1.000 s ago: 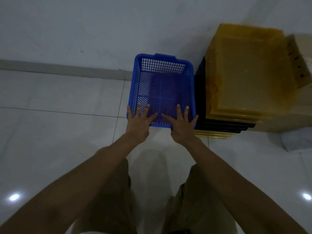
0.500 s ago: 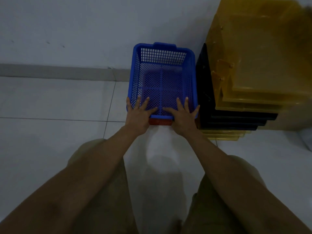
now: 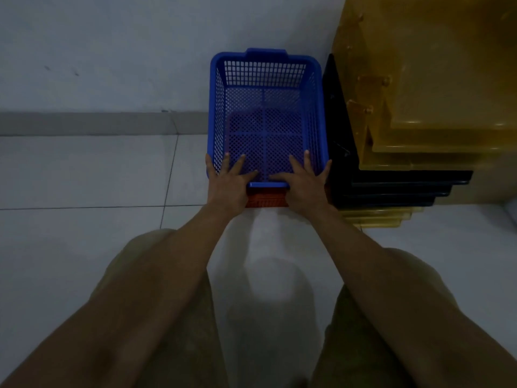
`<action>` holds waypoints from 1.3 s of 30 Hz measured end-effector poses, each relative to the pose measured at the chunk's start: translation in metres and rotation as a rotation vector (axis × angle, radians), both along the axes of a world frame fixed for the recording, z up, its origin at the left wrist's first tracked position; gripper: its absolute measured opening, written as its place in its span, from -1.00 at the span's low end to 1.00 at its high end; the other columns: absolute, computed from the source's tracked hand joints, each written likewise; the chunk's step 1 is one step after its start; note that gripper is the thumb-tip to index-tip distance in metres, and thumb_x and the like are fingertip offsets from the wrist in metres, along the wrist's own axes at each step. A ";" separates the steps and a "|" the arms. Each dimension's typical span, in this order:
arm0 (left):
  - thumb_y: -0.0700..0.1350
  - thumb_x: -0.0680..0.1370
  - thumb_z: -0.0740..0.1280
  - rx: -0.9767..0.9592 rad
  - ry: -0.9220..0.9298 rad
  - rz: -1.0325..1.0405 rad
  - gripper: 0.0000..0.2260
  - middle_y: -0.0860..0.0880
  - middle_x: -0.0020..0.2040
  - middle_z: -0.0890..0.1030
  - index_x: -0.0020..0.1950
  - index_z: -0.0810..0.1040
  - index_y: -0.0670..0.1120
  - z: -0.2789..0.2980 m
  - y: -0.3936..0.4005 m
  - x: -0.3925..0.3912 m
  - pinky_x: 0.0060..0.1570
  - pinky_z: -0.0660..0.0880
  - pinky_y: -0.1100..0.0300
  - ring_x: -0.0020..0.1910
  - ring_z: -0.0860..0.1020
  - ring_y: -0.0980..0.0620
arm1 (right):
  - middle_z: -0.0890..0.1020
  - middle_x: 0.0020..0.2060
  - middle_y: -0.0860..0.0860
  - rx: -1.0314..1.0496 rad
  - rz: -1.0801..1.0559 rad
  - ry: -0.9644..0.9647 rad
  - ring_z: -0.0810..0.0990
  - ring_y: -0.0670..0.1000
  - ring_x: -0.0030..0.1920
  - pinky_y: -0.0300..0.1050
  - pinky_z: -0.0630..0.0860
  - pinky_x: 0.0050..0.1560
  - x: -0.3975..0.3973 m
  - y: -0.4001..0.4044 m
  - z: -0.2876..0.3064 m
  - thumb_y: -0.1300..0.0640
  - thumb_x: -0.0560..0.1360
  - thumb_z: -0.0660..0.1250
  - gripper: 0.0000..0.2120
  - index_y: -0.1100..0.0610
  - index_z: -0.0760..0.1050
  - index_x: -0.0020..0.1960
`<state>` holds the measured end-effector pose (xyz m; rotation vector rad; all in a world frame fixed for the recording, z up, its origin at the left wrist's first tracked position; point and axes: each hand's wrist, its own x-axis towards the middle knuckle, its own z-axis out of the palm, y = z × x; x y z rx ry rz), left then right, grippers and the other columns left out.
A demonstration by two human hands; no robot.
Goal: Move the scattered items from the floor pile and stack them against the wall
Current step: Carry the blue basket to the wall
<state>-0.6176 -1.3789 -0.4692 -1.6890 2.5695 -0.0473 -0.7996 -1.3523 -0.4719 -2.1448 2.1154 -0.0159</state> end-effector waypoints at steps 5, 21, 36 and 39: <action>-0.01 0.59 0.23 0.055 0.038 0.048 -0.55 -0.07 0.58 0.04 0.48 0.28 0.18 -0.014 -0.009 -0.005 0.36 -0.32 -0.39 0.55 -0.08 -0.21 | 0.10 0.56 0.10 -0.006 -0.018 -0.010 -0.21 0.22 0.56 0.50 -0.39 0.31 -0.005 -0.005 -0.013 0.10 0.57 0.24 -0.57 -0.25 0.39 0.38; -0.01 0.62 0.18 0.160 0.298 -0.051 -0.65 -0.06 0.52 0.25 0.40 0.42 -0.04 -0.045 -0.021 -0.003 0.38 -0.15 -0.36 0.53 0.06 -0.17 | 0.55 0.18 0.08 0.074 -0.290 0.039 0.37 0.20 0.33 0.33 0.19 0.35 0.009 -0.015 -0.026 0.16 0.52 0.23 -0.70 -0.02 0.49 0.23; 0.10 0.56 0.23 0.680 0.202 0.129 -0.57 -0.13 0.40 0.37 0.39 0.35 0.02 -0.058 -0.025 -0.014 0.40 0.20 -0.21 0.40 0.26 -0.25 | -0.18 0.57 0.18 0.532 -0.140 0.143 -0.29 0.35 0.51 0.55 -0.23 0.34 0.002 -0.003 -0.055 -0.16 0.49 0.26 -0.05 -0.01 -0.37 0.56; -0.07 0.60 0.27 0.748 0.467 0.118 -0.73 -0.12 0.21 0.53 0.28 0.49 -0.09 -0.028 -0.016 -0.017 0.23 0.43 0.04 0.17 0.49 -0.13 | 0.03 0.54 0.20 0.643 -0.168 -0.066 -0.10 0.35 0.53 0.48 -0.04 0.40 0.012 -0.016 -0.033 -0.20 0.52 0.20 -0.29 -0.03 0.01 0.57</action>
